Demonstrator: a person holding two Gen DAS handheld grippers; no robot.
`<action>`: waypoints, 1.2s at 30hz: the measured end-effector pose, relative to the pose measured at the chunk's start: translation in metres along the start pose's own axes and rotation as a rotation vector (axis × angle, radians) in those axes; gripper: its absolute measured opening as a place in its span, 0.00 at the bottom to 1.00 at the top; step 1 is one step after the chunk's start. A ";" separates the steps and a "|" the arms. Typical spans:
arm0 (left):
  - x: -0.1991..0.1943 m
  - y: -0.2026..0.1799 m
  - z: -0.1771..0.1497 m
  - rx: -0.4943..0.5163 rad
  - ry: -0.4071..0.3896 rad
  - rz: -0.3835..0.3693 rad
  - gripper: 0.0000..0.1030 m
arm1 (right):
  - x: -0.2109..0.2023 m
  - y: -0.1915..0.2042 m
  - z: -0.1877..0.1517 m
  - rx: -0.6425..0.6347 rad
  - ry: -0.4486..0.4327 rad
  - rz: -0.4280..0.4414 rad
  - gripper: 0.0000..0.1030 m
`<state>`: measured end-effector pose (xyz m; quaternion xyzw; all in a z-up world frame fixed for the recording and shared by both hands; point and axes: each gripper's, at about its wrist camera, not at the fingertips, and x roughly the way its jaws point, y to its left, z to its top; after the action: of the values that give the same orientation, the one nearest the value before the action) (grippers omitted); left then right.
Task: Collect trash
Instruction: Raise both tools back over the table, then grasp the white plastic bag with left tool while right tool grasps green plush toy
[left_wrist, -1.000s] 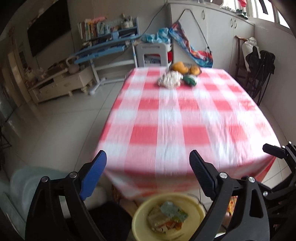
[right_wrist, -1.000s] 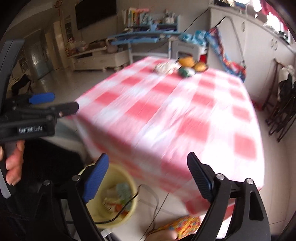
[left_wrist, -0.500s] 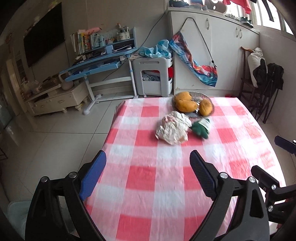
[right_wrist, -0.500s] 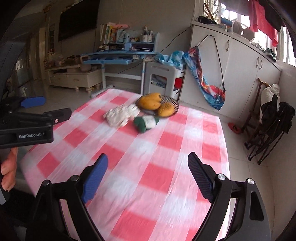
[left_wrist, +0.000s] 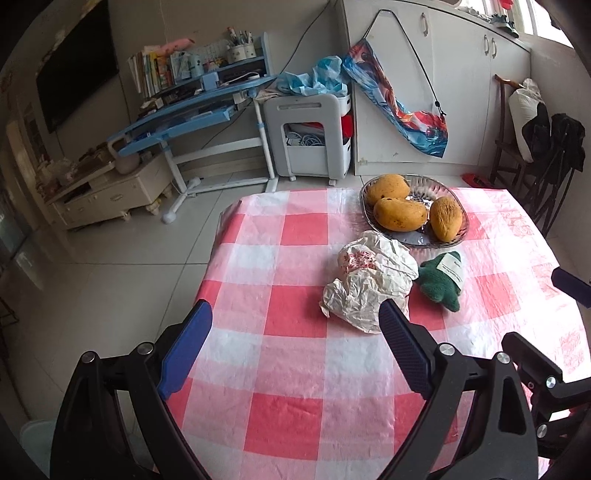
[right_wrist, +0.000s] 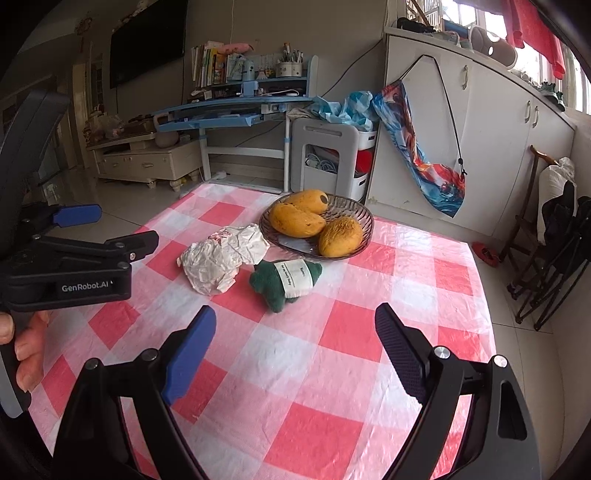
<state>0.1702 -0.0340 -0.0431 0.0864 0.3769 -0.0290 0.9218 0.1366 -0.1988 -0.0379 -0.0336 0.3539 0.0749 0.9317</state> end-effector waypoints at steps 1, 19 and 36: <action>0.001 0.000 0.001 0.001 0.001 0.002 0.86 | 0.003 -0.001 0.002 0.003 0.002 0.001 0.81; 0.038 -0.004 0.016 -0.005 0.059 -0.021 0.86 | 0.041 -0.007 0.013 0.033 0.054 0.061 0.78; 0.063 0.006 0.025 -0.079 0.111 -0.062 0.86 | 0.070 -0.015 0.015 0.092 0.117 0.091 0.72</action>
<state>0.2335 -0.0322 -0.0688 0.0397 0.4309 -0.0380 0.9007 0.2010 -0.2040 -0.0730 0.0211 0.4119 0.0985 0.9056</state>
